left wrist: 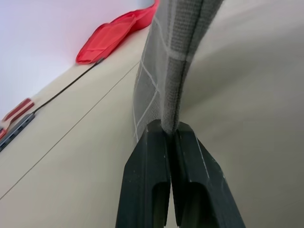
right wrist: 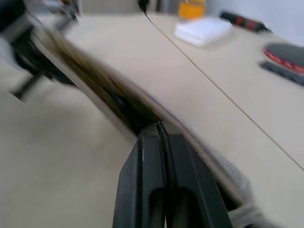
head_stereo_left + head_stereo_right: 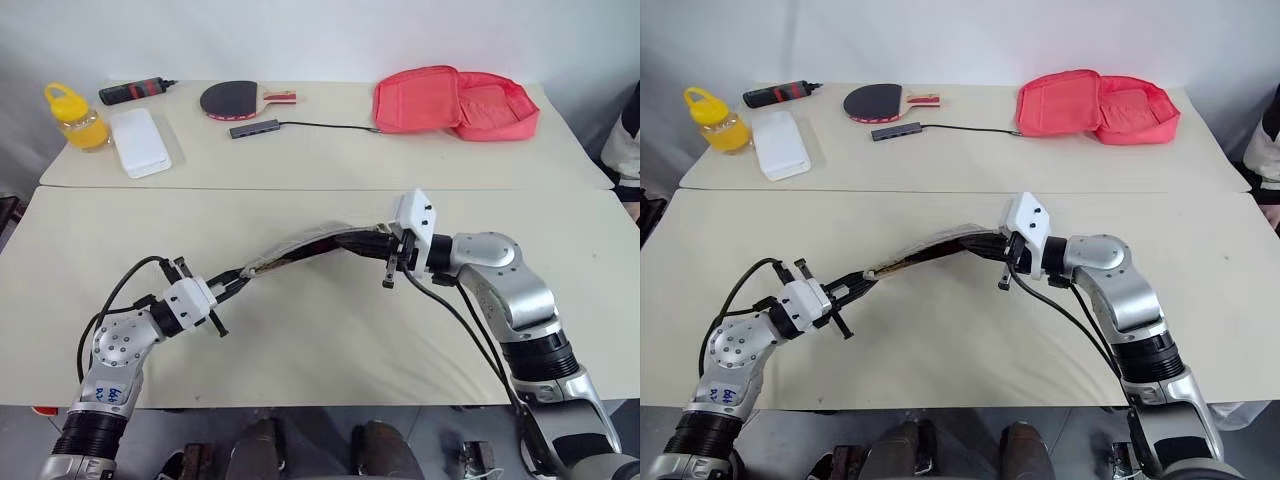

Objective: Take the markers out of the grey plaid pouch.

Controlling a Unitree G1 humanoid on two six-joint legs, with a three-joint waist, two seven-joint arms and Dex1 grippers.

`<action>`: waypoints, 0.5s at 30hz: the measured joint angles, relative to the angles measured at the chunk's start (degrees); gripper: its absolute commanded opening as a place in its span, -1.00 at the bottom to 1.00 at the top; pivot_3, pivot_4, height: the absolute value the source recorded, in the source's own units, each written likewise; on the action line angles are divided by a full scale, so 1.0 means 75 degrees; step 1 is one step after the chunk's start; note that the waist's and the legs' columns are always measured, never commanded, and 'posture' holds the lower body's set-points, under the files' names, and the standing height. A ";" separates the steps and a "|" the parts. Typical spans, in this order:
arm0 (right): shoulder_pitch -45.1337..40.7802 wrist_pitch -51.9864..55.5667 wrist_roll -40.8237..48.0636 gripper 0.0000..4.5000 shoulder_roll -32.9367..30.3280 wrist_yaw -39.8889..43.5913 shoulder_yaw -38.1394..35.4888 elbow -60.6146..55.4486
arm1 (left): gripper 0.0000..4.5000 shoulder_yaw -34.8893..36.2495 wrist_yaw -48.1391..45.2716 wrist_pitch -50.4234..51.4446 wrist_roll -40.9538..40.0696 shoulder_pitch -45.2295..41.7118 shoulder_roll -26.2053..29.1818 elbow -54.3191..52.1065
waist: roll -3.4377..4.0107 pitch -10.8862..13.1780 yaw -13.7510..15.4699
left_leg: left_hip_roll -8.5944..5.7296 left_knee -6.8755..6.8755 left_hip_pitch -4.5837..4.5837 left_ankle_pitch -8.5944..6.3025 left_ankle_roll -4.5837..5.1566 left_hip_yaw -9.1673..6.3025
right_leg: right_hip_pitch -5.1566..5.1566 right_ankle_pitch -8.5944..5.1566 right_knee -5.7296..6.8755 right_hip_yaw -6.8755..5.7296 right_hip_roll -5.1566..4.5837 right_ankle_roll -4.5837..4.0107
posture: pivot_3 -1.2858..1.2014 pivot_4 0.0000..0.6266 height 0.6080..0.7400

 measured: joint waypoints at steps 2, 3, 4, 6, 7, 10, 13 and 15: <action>0.0049 -0.0249 -0.0246 -0.99 0.0004 0.0000 0.0170 0.0134 | -1.00 0.0000 0.0000 0.0023 0.0049 0.0013 -0.0022 -0.0040 | 0.0000 0.0000 -0.0016 | 0.0003 -0.0001 0.0000 0.0001 -0.0001 0.0000 | -0.0001 0.0000 0.0001 0.0000 0.0004 0.0000 | 0.03 -0.52 1.00; 0.0062 -0.0321 -0.0308 -0.99 0.0005 0.0000 0.0206 0.0173 | -1.00 0.0000 0.0000 0.0026 0.0058 0.0019 -0.0024 -0.0058 | 0.0000 0.0000 -0.0014 | 0.0002 -0.0001 0.0000 0.0001 -0.0001 0.0000 | -0.0001 0.0000 0.0001 0.0000 0.0003 0.0000 | 0.03 -0.52 1.00; 0.0068 -0.0456 -0.0455 -0.99 0.0005 0.0000 0.0284 0.0213 | -1.00 0.0000 0.0000 0.0040 0.0074 0.0032 -0.0030 -0.0096 | 0.0000 0.0000 -0.0013 | 0.0002 -0.0001 0.0000 0.0001 -0.0001 0.0000 | -0.0001 0.0000 0.0000 0.0000 0.0003 0.0000 | 0.03 -0.52 1.00; 0.0073 -0.0704 -0.0678 -0.99 0.0017 -0.0001 0.0462 0.0250 | -1.00 0.0000 0.0002 0.0078 0.0112 0.0041 -0.0065 -0.0209 | 0.0000 0.0000 -0.0008 | 0.0001 0.0001 0.0000 0.0001 -0.0001 0.0000 | 0.0000 0.0000 0.0000 0.0000 0.0002 0.0000 | 0.03 -0.52 1.00; 0.0071 -0.0852 -0.0811 -0.99 0.0045 -0.0022 0.0506 0.0295 | -1.00 -0.0004 0.0001 0.0092 0.0134 0.0041 -0.0084 -0.0268 | 0.0000 0.0000 -0.0002 | 0.0001 0.0001 0.0000 0.0001 -0.0001 0.0000 | 0.0000 0.0000 0.0000 0.0000 0.0002 0.0000 | 0.03 -0.52 1.00; -0.0044 -0.1411 -0.1362 -0.92 0.0062 -0.0211 0.0725 0.0634 | -1.00 -0.0033 -0.0043 0.0099 0.0253 0.0055 -0.0087 -0.0336 | 0.0000 0.0000 -0.0005 | 0.0001 0.0004 0.0001 0.0001 -0.0001 0.0001 | 0.0001 0.0000 0.0001 0.0001 0.0001 0.0000 | 0.03 -0.52 1.00; -0.0344 -0.2138 -0.2004 -0.61 0.0037 -0.0243 0.0948 0.0871 | -1.00 -0.0167 -0.0129 0.0153 0.0350 0.0054 -0.0101 -0.0479 | 0.0000 0.0000 -0.0010 | 0.0002 0.0003 0.0001 0.0001 -0.0002 0.0003 | -0.0001 0.0000 0.0001 0.0002 0.0002 0.0000 | 0.03 -0.52 1.00; -0.0481 -0.2482 -0.2278 -0.31 0.0057 -0.0260 0.1061 0.0889 | -1.00 -0.0261 -0.0173 0.0259 0.0365 0.0004 -0.0171 -0.0575 | 0.0000 0.0000 0.0000 | 0.0002 0.0001 0.0001 0.0001 -0.0002 0.0002 | -0.0001 0.0000 0.0001 0.0001 0.0002 0.0000 | 0.03 -0.52 1.00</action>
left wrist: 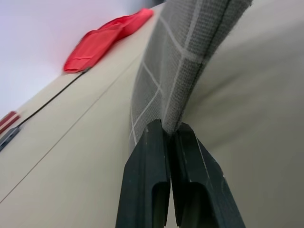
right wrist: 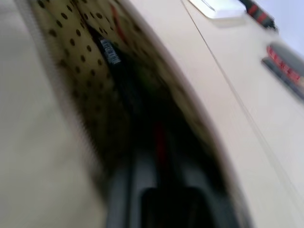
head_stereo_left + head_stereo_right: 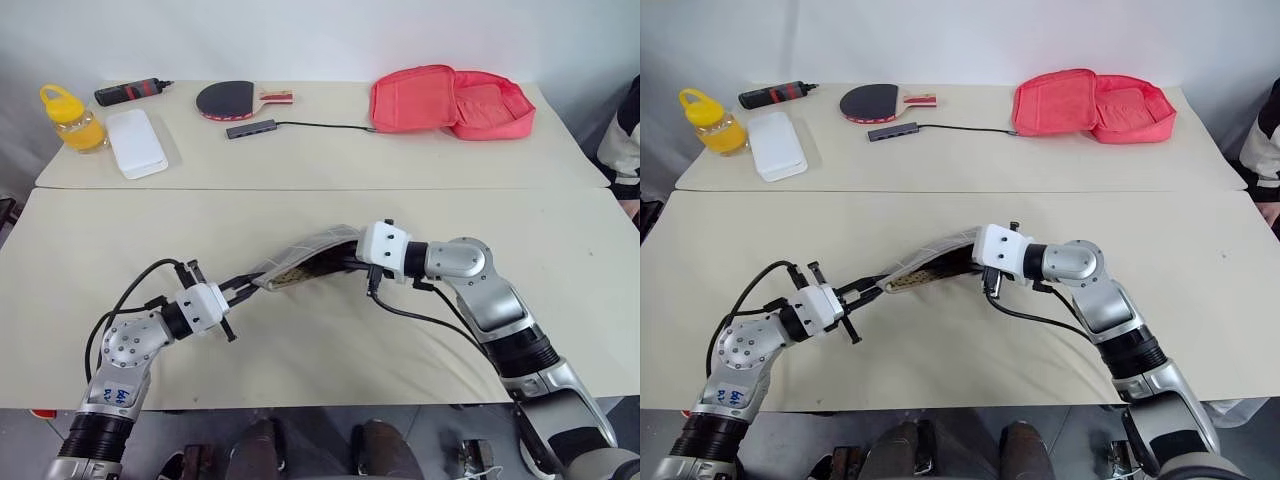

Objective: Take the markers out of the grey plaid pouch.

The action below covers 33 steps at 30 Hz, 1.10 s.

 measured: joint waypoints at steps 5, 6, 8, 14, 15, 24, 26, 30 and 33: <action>-0.0015 -0.0164 -0.0214 0.42 0.0104 -0.0002 0.0182 0.0056 | -1.00 -0.0013 -0.0068 0.0249 -0.0021 -0.0062 -0.0138 -0.0017 | 0.0000 0.0000 -0.0001 | 0.0000 0.0000 0.0000 0.0000 0.0000 0.0000 | 0.0001 0.0000 0.0001 0.0000 0.0000 0.0000 | 0.03 -0.52 1.00; -0.0016 -0.0167 -0.0227 0.57 0.0104 0.0030 0.0216 0.0054 | -1.00 -0.0013 -0.0087 0.0342 -0.0074 -0.0074 -0.0170 -0.0020 | 0.0000 0.0000 0.0001 | 0.0000 0.0001 0.0000 0.0000 0.0000 0.0000 | 0.0001 0.0000 0.0002 0.0000 0.0000 0.0000 | 0.03 -0.52 1.00; -0.0020 -0.0169 -0.0317 0.72 0.0070 0.0120 0.0257 0.0034 | -1.00 -0.0012 -0.0155 0.0474 -0.0197 -0.0103 -0.0207 -0.0021 | 0.0000 0.0000 0.0004 | -0.0001 0.0002 0.0000 0.0000 0.0000 -0.0001 | 0.0001 0.0000 0.0001 0.0001 -0.0001 0.0000 | 0.03 -0.52 1.00; -0.0163 -0.0157 -0.0357 0.55 -0.0112 0.0366 0.0261 -0.0057 | -1.00 0.0031 -0.0360 0.0934 -0.0598 -0.0206 -0.0288 -0.0026 | 0.0000 0.0000 -0.0003 | 0.0001 0.0003 0.0001 0.0000 0.0000 -0.0002 | 0.0002 0.0000 0.0003 0.0000 0.0001 0.0000 | 0.03 -0.52 1.00; -0.0162 -0.0158 -0.0364 0.47 -0.0112 0.0384 0.0263 -0.0057 | -1.00 0.0031 -0.0388 0.0961 -0.0598 -0.0233 -0.0289 -0.0041 | 0.0000 0.0000 0.0000 | 0.0000 0.0003 0.0001 0.0000 0.0000 -0.0002 | 0.0002 0.0000 0.0002 0.0000 0.0000 0.0000 | 0.03 -0.52 1.00; -0.0301 -0.0509 -0.1134 0.07 -0.0111 0.0154 0.0382 0.0135 | -1.00 -0.0007 -0.0487 0.1363 -0.0603 -0.0126 -0.0491 -0.0495 | 0.0000 0.0000 -0.0021 | 0.0001 0.0003 0.0001 0.0001 -0.0002 -0.0001 | 0.0002 0.0000 0.0003 0.0001 0.0001 0.0000 | 0.03 -0.52 1.00; -0.0412 -0.0700 -0.1434 0.07 -0.0110 0.0038 0.0533 0.0314 | -1.00 -0.0022 -0.0486 0.1421 -0.0603 -0.0069 -0.0534 -0.0588 | 0.0000 0.0000 -0.0021 | 0.0000 0.0004 0.0002 0.0001 -0.0002 -0.0001 | 0.0002 0.0000 0.0003 0.0001 0.0000 0.0000 | 0.03 -0.52 1.00; -0.0535 -0.1097 -0.2004 0.07 -0.0092 -0.0211 0.0874 0.0758 | -1.00 -0.0064 -0.0479 0.1518 -0.0571 -0.0047 -0.0620 -0.0619 | 0.0000 0.0000 -0.0016 | 0.0000 0.0006 0.0001 0.0001 -0.0002 -0.0001 | 0.0002 0.0000 0.0003 0.0001 0.0000 0.0000 | 0.03 -0.52 1.00; -0.0562 -0.1200 -0.2119 -0.01 -0.0027 -0.0323 0.0876 0.0903 | -1.00 -0.0064 -0.0474 0.1527 -0.0543 -0.0040 -0.0662 -0.0650 | 0.0000 0.0000 -0.0023 | 0.0001 0.0007 0.0002 0.0001 -0.0002 -0.0001 | 0.0002 0.0000 0.0005 0.0002 0.0000 0.0000 | 0.03 -0.52 1.00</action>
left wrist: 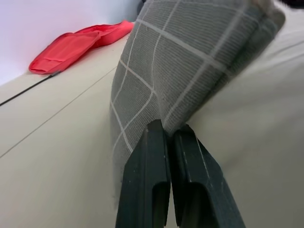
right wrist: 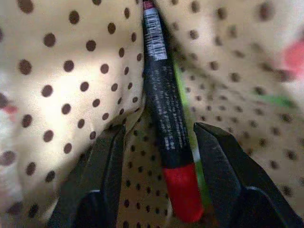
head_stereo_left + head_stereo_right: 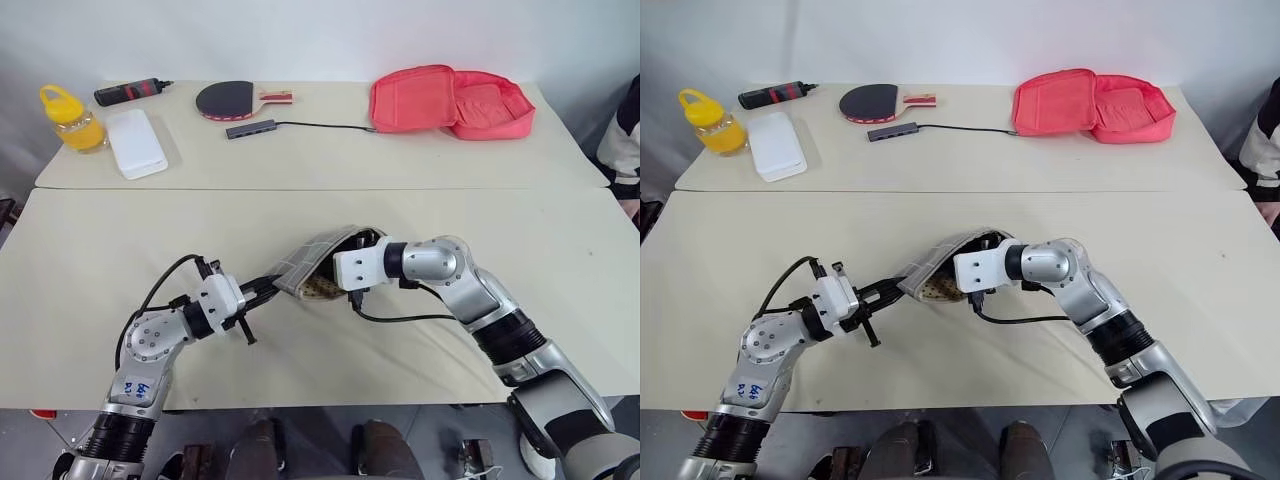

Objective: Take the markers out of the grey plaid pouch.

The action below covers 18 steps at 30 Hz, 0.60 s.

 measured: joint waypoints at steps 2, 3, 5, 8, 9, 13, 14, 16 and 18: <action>-0.0036 -0.0007 -0.0025 -0.20 0.0031 -0.0028 0.0000 0.0083 | -1.00 0.0001 0.0015 0.0002 0.0013 0.0008 -0.0036 -0.0043 | 0.0000 0.0000 -0.0001 | 0.0000 0.0001 0.0000 0.0000 0.0000 0.0000 | 0.0000 0.0000 0.0001 0.0000 0.0000 0.0000 | 0.03 -0.52 1.00; -0.0035 -0.0008 -0.0024 -0.36 0.0035 -0.0026 0.0000 0.0095 | -1.00 0.0001 0.0023 0.0002 0.0022 0.0015 -0.0054 -0.0079 | 0.0000 0.0000 0.0002 | 0.0000 0.0001 0.0000 0.0000 0.0000 -0.0001 | 0.0001 0.0000 0.0001 0.0000 0.0000 0.0000 | 0.03 -0.52 1.00; -0.0035 -0.0012 -0.0020 -0.66 0.0032 -0.0003 0.0000 0.0103 | -1.00 0.0003 0.0039 0.0002 0.0045 0.0020 -0.0063 -0.0126 | 0.0000 0.0000 0.0003 | 0.0000 0.0001 0.0000 0.0000 0.0000 -0.0001 | 0.0001 0.0000 0.0001 0.0000 -0.0001 0.0000 | 0.03 -0.52 1.00; -0.0020 0.0009 0.0096 -0.78 -0.0044 0.0141 -0.0016 0.0041 | -1.00 0.0016 0.0083 -0.0002 0.0081 0.0026 -0.0066 -0.0178 | 0.0000 0.0000 0.0006 | 0.0000 0.0001 0.0000 0.0000 0.0000 -0.0001 | 0.0001 0.0000 0.0001 0.0000 -0.0001 0.0000 | 0.03 -0.52 1.00; 0.0010 0.0039 0.0199 -0.78 -0.0139 0.0255 -0.0040 -0.0060 | -1.00 0.0015 0.0089 -0.0019 0.0109 0.0027 -0.0066 -0.0185 | 0.0000 0.0000 0.0013 | -0.0001 0.0001 -0.0001 0.0000 0.0001 -0.0002 | 0.0001 0.0000 0.0001 0.0000 -0.0001 0.0000 | 0.03 -0.52 1.00; 0.0088 0.0257 0.0659 -0.78 -0.0511 0.0731 -0.0193 -0.0538 | -1.00 0.0020 0.0093 -0.0139 0.0124 0.0034 -0.0065 -0.0194 | 0.0000 0.0000 0.0024 | -0.0001 0.0001 0.0000 0.0000 0.0001 -0.0002 | 0.0002 0.0000 0.0000 0.0000 -0.0002 0.0000 | 0.03 -0.52 1.00; 0.0089 0.0316 0.0721 -0.78 -0.0555 0.0814 -0.0255 -0.0626 | -1.00 0.0021 0.0096 -0.0183 0.0124 0.0026 -0.0065 -0.0194 | 0.0000 0.0000 0.0021 | 0.0000 0.0001 0.0000 -0.0001 0.0001 -0.0002 | 0.0002 0.0000 -0.0001 0.0000 -0.0001 0.0000 | 0.03 -0.52 1.00; 0.0111 0.0530 0.0993 -0.78 -0.0728 0.1053 -0.0353 -0.0888 | -1.00 0.0023 0.0096 -0.0277 0.0124 -0.0013 -0.0061 -0.0199 | 0.0000 0.0000 0.0021 | 0.0000 0.0001 0.0000 -0.0001 0.0001 -0.0002 | 0.0003 0.0000 -0.0002 0.0000 -0.0001 0.0000 | 0.03 -0.52 1.00; 0.0156 0.0809 0.1335 -0.78 -0.0802 0.1311 -0.0511 -0.1087 | -1.00 0.0036 0.0103 -0.0356 0.0129 -0.0041 -0.0059 -0.0190 | 0.0000 0.0000 0.0025 | 0.0000 0.0000 0.0000 -0.0001 0.0001 -0.0003 | 0.0003 0.0000 -0.0002 0.0000 -0.0001 -0.0001 | 0.03 -0.52 1.00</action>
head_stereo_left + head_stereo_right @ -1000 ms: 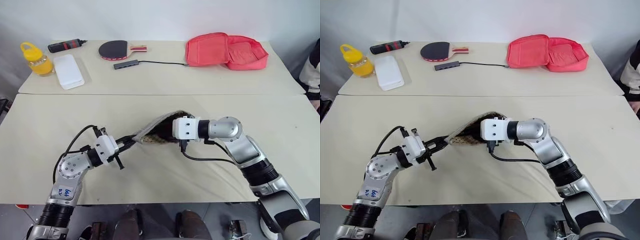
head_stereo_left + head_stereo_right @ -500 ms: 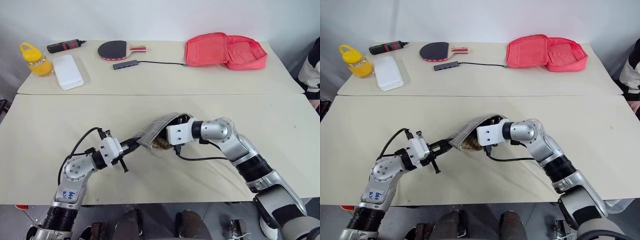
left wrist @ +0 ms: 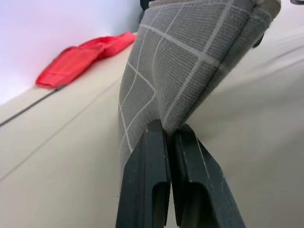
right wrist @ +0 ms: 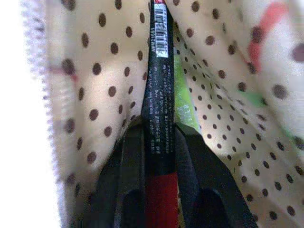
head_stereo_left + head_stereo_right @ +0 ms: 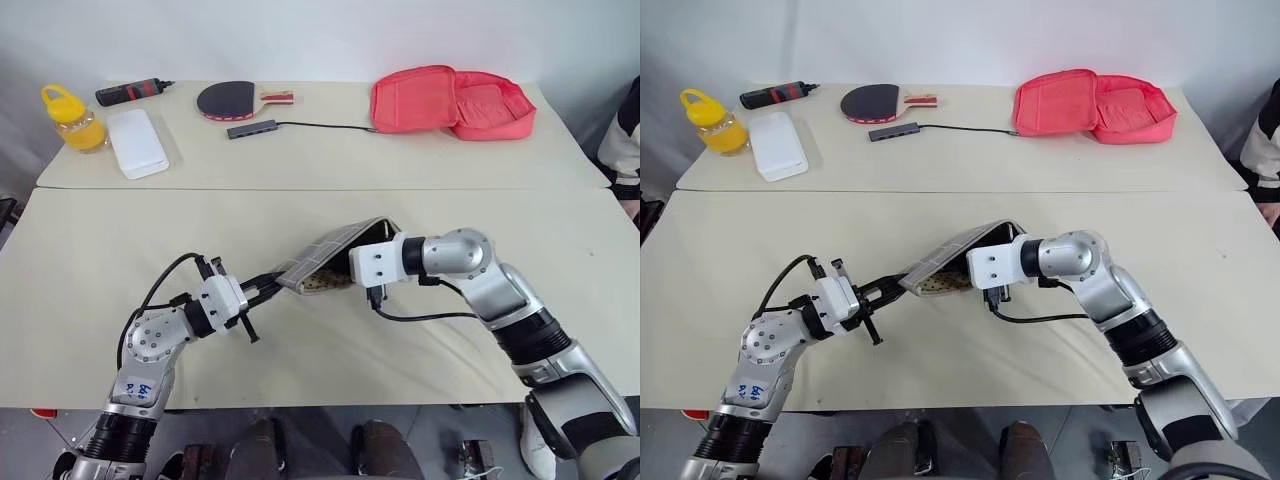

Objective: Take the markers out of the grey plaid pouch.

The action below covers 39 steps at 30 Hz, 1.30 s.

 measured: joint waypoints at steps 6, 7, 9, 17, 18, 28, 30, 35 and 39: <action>0.0018 0.0488 0.0885 -0.78 -0.0072 0.0327 -0.0555 -0.0661 | -1.00 0.0158 0.0153 0.0003 0.0253 -0.0128 0.0077 0.0409 | 0.0000 0.0000 -0.0007 | 0.0001 0.0001 0.0002 0.0000 0.0000 -0.0001 | 0.0000 0.0000 0.0000 -0.0002 0.0003 0.0000 | 0.03 -0.52 1.00; 0.0015 0.0521 0.0912 -0.78 -0.0072 0.0320 -0.0591 -0.0661 | -1.00 0.0158 0.0160 0.0002 0.0276 -0.0124 0.0076 0.0469 | 0.0000 0.0000 0.0003 | 0.0000 0.0002 0.0001 0.0000 0.0000 -0.0001 | 0.0000 0.0000 -0.0001 -0.0002 0.0001 0.0000 | 0.03 -0.52 1.00; 0.0034 0.0602 0.1071 -0.78 -0.0070 0.0340 -0.0646 -0.0662 | -1.00 0.0160 0.0192 -0.0002 0.0316 -0.0121 0.0076 0.0500 | 0.0000 0.0000 0.0014 | -0.0001 0.0002 0.0000 -0.0001 0.0001 -0.0001 | 0.0001 0.0000 -0.0002 -0.0001 -0.0002 0.0000 | 0.03 -0.52 1.00; 0.0270 0.1152 0.2109 -0.78 -0.0247 0.0769 -0.1040 -0.0896 | -1.00 0.0219 0.0343 -0.0147 0.0542 -0.0035 0.0076 0.0577 | 0.0000 0.0000 0.0014 | -0.0001 0.0007 0.0001 -0.0001 0.0002 -0.0002 | 0.0003 0.0000 0.0000 -0.0002 -0.0001 0.0000 | 0.03 -0.52 1.00; 0.0176 0.1333 0.2320 -0.78 -0.0252 0.0767 -0.1204 -0.0894 | -1.00 0.0242 0.0366 -0.0179 0.0561 -0.0012 0.0076 0.0593 | 0.0000 0.0000 0.0004 | 0.0000 0.0007 0.0001 -0.0001 0.0002 -0.0001 | 0.0003 0.0001 0.0000 0.0000 -0.0001 -0.0001 | 0.03 -0.52 1.00; -0.1027 0.2127 0.3215 -0.78 -0.0466 0.0270 -0.2658 0.0022 | -1.00 0.0447 0.0394 -0.0412 0.0566 0.0057 0.0275 0.0878 | 0.0000 0.0000 0.0015 | -0.0001 0.0002 0.0001 -0.0002 0.0004 0.0000 | 0.0002 0.0001 -0.0003 -0.0002 -0.0004 -0.0002 | 0.03 -0.52 1.00; -0.1069 0.1584 0.2483 -0.78 -0.0799 0.0025 -0.2480 0.0632 | -1.00 0.0461 0.0390 -0.0427 0.0554 0.0067 0.0275 0.0878 | 0.0000 0.0000 0.0008 | -0.0003 0.0003 0.0001 -0.0002 0.0004 0.0007 | 0.0001 0.0001 -0.0005 -0.0001 -0.0006 -0.0002 | 0.03 -0.52 1.00; -0.0765 -0.0181 0.0012 -0.78 -0.1596 -0.0918 -0.1437 0.2586 | -1.00 0.0584 0.0347 -0.0428 0.0429 0.0164 0.0274 0.0877 | 0.0000 0.0000 -0.0004 | -0.0001 -0.0004 0.0001 -0.0001 0.0002 0.0014 | -0.0004 0.0001 -0.0006 -0.0001 -0.0005 -0.0002 | 0.03 -0.52 1.00; -0.0427 -0.0681 -0.0556 -0.78 -0.1356 -0.1319 -0.1034 0.3544 | -1.00 0.0585 0.0293 -0.0417 0.0315 0.0192 0.0271 0.0872 | 0.0017 0.0010 -0.0125 | 0.0002 -0.0005 0.0002 0.0002 -0.0001 0.0025 | -0.0012 0.0001 0.0003 0.0010 -0.0003 -0.0002 | 0.03 -0.52 1.00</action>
